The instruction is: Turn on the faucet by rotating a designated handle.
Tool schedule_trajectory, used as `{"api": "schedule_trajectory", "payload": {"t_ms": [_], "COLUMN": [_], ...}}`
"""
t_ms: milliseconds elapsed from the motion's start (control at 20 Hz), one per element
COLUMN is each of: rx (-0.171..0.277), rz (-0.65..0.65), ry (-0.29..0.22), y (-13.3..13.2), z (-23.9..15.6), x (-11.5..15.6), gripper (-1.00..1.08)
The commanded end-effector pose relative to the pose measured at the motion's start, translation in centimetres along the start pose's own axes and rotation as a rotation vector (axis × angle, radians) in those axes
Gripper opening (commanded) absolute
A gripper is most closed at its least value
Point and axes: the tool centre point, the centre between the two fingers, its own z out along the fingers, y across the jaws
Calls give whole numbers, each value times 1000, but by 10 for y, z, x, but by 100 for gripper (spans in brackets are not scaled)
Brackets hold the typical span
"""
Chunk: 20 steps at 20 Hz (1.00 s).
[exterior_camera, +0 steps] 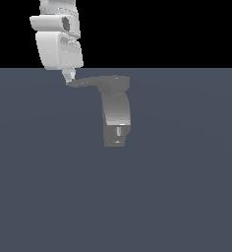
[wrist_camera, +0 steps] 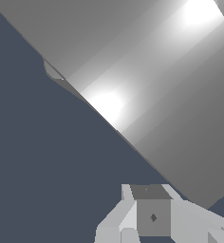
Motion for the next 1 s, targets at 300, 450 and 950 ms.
{"api": "schedule_trajectory", "payload": {"t_ms": [300,450,950], "rx": [-2,-2,-2], "rz": [3,3,2], "ry": [2,2,2], "y": [19,26,49], "z": [0,0,0], "x": [18,23,43], "gripper": [-100,-100,-100]}}
